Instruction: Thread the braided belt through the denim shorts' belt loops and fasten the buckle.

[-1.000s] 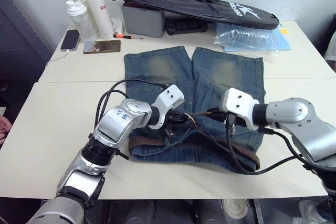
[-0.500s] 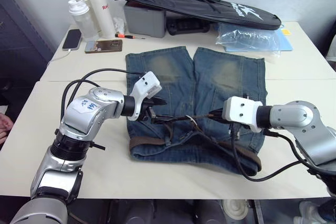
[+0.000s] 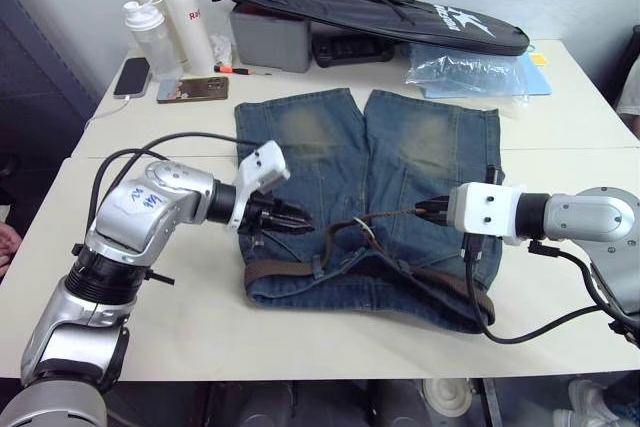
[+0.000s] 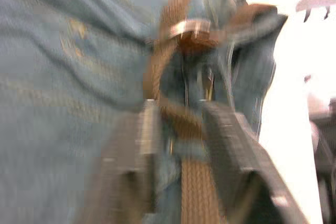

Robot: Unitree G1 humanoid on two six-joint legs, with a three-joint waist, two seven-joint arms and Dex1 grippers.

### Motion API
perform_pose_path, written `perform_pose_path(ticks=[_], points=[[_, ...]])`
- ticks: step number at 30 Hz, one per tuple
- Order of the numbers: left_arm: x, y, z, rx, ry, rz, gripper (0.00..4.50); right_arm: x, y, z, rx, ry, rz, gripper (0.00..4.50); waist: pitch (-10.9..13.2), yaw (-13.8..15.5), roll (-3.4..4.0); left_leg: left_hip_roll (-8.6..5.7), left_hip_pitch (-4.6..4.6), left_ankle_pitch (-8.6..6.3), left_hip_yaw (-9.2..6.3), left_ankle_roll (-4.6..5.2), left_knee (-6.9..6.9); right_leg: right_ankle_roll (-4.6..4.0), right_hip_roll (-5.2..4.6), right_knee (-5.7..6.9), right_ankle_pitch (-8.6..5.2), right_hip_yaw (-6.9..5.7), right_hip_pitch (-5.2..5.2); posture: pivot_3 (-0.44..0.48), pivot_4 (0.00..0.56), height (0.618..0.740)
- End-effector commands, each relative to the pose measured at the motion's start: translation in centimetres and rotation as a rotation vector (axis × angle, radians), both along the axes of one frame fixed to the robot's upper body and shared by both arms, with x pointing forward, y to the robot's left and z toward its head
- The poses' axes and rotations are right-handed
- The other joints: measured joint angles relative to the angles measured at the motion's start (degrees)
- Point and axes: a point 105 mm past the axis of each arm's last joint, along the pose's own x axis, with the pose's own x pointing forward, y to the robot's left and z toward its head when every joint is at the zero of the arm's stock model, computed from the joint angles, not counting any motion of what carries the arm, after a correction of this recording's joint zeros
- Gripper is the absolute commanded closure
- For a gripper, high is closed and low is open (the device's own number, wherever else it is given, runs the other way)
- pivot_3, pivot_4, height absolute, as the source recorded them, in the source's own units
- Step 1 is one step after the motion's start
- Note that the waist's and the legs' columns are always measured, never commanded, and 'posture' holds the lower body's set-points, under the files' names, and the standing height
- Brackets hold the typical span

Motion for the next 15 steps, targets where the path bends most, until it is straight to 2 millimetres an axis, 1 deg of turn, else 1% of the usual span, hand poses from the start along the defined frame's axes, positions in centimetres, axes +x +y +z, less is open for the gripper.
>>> perform_pose_path(ticks=[1,4,7,12,15], points=[[-0.7,-1.1,-2.0,0.060,-0.015,-0.061,4.45,-0.2,0.1,1.5,-0.007,-0.069,0.023,4.50,0.0,0.2,-0.01,0.00,-0.01,0.00,0.00,0.00,0.00,0.00,0.00,0.00,0.00,0.00,0.00,0.000,0.150,0.740],[-1.4,-2.2,-4.1,0.100,-0.007,-0.088,4.45,0.3,0.0,1.4,-0.009,-0.077,0.025,4.50,0.0,0.2,-0.01,0.00,-0.02,-0.01,0.00,0.02,0.01,0.00,0.00,-0.02,0.01,0.00,0.00,0.000,0.150,0.740],[-1.2,-2.5,-4.7,0.115,-0.014,-0.072,4.45,0.4,-0.1,1.8,-0.022,-0.105,0.036,4.50,0.0,0.1,-0.01,0.00,-0.03,-0.01,0.01,0.02,0.01,0.01,0.00,-0.03,0.02,0.00,0.00,0.000,0.150,0.740],[-1.1,-2.4,-5.3,0.152,-0.023,-0.075,4.45,0.3,-0.2,4.1,-0.042,-0.184,0.070,4.50,0.0,0.1,0.02,0.00,0.01,-0.01,0.03,0.02,0.03,0.01,0.00,0.02,0.02,0.03,0.00,0.000,0.150,0.740],[-1.3,-2.3,-5.7,0.159,-0.009,-0.080,4.45,0.5,-0.4,5.8,-0.055,-0.248,0.083,4.50,0.0,0.1,0.02,0.00,0.02,-0.01,0.05,0.02,0.04,0.01,0.00,0.03,0.02,0.05,0.00,0.000,0.150,0.740]])
